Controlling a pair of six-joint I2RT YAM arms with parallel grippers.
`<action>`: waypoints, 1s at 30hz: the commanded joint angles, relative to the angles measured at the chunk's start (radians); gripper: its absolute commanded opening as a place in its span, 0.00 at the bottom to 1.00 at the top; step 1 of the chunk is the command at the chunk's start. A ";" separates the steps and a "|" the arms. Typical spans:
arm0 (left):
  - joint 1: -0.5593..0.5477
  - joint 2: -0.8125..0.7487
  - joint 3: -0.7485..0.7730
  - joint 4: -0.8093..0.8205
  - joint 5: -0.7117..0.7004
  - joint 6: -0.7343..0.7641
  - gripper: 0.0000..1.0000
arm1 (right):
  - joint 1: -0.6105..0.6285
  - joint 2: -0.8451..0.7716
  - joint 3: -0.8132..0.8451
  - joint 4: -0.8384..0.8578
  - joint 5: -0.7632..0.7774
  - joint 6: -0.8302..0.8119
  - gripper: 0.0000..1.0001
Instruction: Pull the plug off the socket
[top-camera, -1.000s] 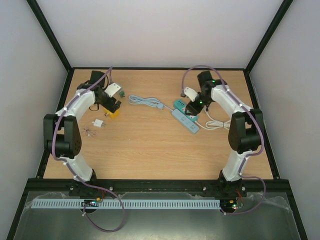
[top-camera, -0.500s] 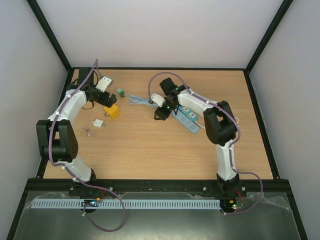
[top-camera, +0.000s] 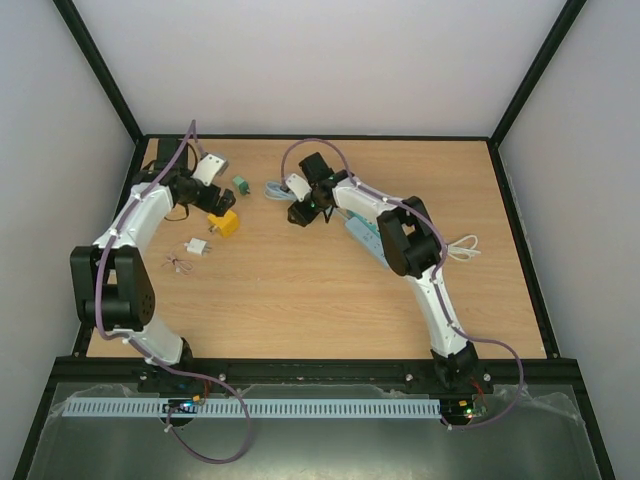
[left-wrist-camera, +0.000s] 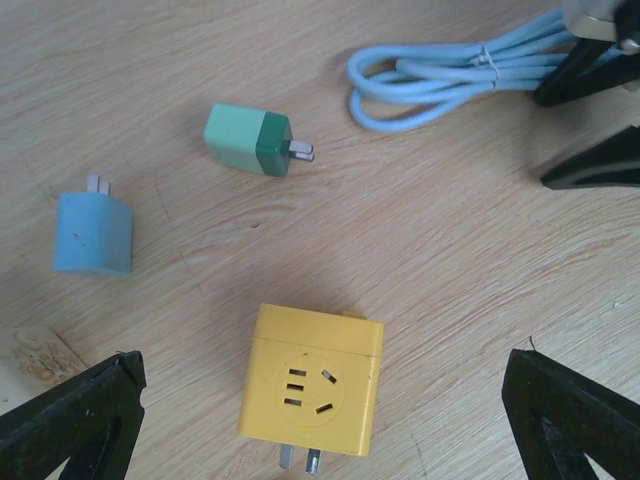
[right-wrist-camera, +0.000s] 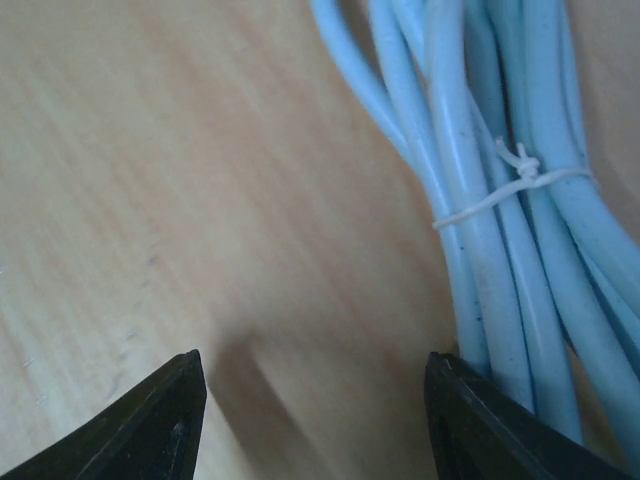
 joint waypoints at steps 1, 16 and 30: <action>0.004 -0.036 -0.011 0.010 0.005 0.000 1.00 | -0.045 0.051 0.048 0.059 0.105 0.091 0.59; 0.008 -0.030 0.009 0.033 0.005 -0.021 0.99 | -0.236 0.007 0.011 0.101 0.150 0.095 0.65; 0.063 0.076 0.237 -0.008 0.107 -0.179 1.00 | -0.378 -0.316 0.009 0.078 0.012 0.120 0.99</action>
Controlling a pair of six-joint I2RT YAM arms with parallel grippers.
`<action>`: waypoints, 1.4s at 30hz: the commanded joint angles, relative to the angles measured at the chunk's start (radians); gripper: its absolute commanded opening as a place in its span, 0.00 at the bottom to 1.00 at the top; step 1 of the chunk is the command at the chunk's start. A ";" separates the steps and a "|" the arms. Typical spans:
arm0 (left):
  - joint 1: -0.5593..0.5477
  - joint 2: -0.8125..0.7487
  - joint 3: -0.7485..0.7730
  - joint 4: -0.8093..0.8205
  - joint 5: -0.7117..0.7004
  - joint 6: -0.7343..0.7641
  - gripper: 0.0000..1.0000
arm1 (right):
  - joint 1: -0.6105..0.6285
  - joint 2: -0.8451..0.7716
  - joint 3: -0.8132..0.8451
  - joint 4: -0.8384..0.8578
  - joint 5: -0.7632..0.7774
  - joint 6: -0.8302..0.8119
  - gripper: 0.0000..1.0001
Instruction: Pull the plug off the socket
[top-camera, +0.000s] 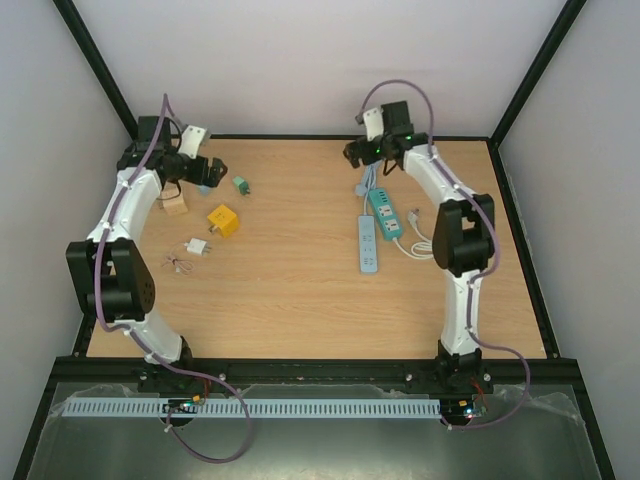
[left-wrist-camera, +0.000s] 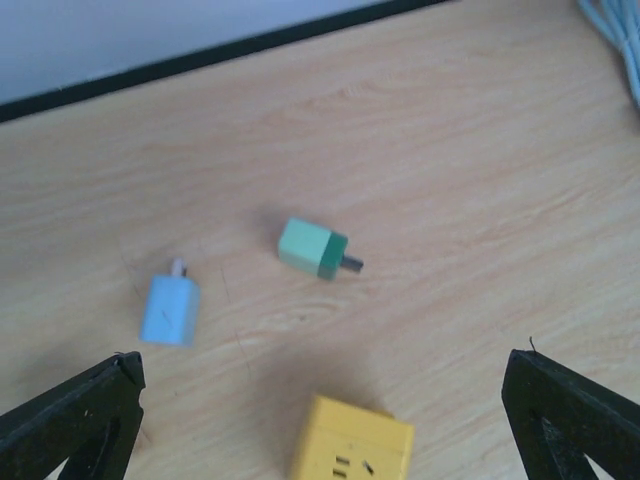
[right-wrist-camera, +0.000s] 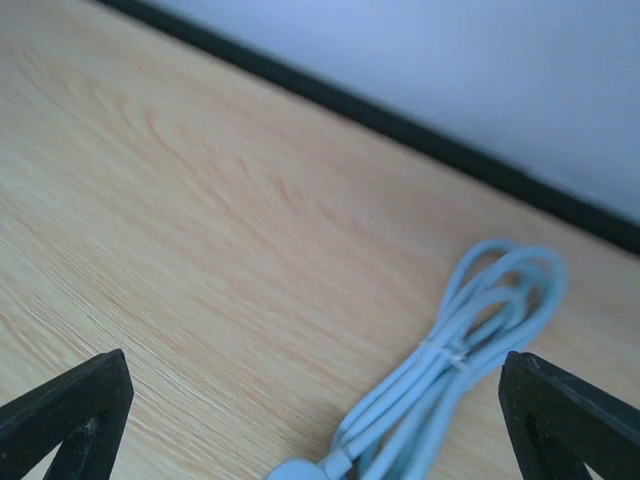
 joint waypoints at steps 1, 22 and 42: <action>0.008 0.036 0.089 -0.018 0.030 -0.058 1.00 | -0.058 -0.156 0.000 -0.025 -0.067 0.026 0.99; 0.033 -0.174 -0.251 0.269 -0.046 -0.168 1.00 | -0.407 -0.789 -0.813 0.237 -0.271 0.154 0.99; 0.038 -0.308 -0.481 0.357 -0.101 -0.200 1.00 | -0.410 -0.964 -1.109 0.390 -0.298 0.193 0.99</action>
